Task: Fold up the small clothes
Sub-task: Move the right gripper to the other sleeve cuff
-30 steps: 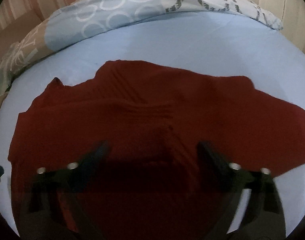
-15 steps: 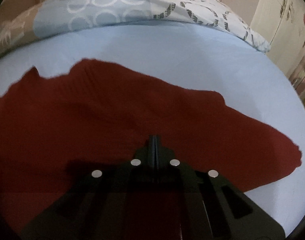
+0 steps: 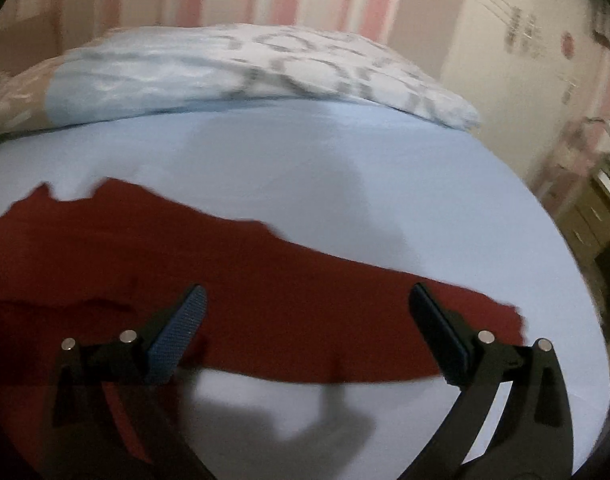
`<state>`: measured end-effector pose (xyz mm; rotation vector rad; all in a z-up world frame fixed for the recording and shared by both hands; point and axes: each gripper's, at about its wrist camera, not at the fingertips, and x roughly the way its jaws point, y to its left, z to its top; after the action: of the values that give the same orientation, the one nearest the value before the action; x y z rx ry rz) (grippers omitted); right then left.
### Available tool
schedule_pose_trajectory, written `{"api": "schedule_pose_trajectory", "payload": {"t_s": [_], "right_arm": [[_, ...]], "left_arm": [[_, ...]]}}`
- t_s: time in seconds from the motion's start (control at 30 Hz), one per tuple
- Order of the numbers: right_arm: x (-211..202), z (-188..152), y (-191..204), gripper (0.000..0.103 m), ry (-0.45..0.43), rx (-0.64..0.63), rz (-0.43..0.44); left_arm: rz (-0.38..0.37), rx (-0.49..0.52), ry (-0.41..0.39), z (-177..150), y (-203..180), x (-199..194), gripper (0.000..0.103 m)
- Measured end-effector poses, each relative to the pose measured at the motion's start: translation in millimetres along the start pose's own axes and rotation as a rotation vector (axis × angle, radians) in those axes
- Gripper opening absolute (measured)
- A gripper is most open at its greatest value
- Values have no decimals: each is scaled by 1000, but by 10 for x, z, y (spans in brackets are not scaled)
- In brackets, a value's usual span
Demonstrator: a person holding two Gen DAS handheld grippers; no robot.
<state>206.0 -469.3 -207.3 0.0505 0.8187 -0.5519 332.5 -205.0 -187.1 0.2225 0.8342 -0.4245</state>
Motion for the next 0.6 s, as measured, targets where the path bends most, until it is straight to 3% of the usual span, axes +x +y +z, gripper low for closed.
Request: {"api": "schedule_pose_trajectory", "payload": {"t_s": [0.1, 0.23, 0.4, 0.53, 0.6], "right_arm": [[121, -152, -716, 100, 66, 105, -109], [278, -473, -1470, 95, 143, 208, -151], [599, -788, -2161, 86, 234, 425, -97], [773, -843, -2271, 72, 283, 521, -30], [844, -821, -2350, 72, 288, 578, -13]], "left_arm": [[-13, 22, 10, 22, -284, 31, 98], [-26, 20, -3, -13, -516, 18, 98], [14, 34, -9, -32, -657, 57, 98], [40, 38, 10, 0, -680, 117, 98], [42, 42, 13, 10, -687, 114, 98]]}}
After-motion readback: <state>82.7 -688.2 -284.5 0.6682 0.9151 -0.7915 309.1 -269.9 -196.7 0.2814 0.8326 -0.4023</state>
